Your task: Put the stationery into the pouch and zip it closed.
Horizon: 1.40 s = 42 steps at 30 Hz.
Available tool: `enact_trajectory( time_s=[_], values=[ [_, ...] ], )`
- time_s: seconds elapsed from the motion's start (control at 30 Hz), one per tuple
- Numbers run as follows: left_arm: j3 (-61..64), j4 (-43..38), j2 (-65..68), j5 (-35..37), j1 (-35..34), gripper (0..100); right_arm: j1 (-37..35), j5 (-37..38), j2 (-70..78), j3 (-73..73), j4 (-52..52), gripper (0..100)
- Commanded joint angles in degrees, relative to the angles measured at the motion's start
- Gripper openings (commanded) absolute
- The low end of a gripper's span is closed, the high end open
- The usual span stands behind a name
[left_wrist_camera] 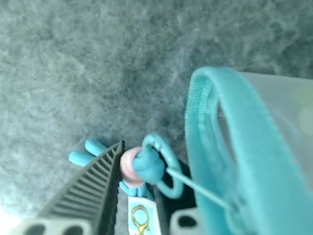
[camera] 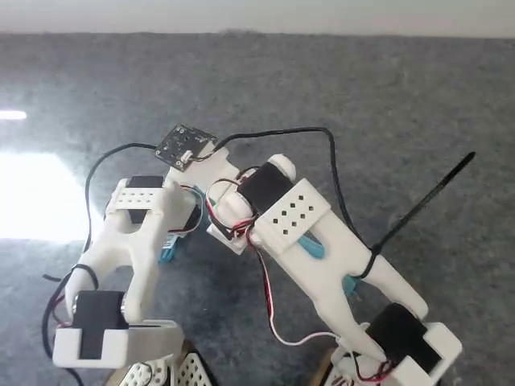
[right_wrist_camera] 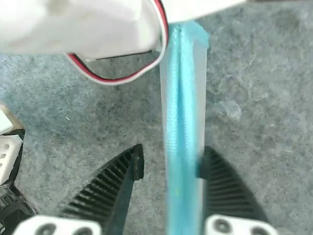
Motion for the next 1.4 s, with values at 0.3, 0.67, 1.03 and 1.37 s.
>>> enact_trajectory(
  time_s=[0.3, 0.67, 1.03, 1.37],
  values=[
    [-0.13, -0.62, -0.09, -0.35, -0.7, 1, 0.22, 1.76, -0.57, -5.1, 0.75, 0.9],
    [-0.13, -0.88, -0.09, -0.35, -0.7, 1, 6.02, 1.05, -4.09, -11.08, -1.1, 0.4],
    [-0.31, -0.88, 0.0, -0.35, -0.62, 1, 5.93, 0.97, -7.69, -10.55, 4.26, 4.0],
    [-0.22, -0.97, 0.0, -0.35, -0.7, 1, 0.92, 6.33, 4.44, -10.99, 6.9, 29.0]
  ],
)
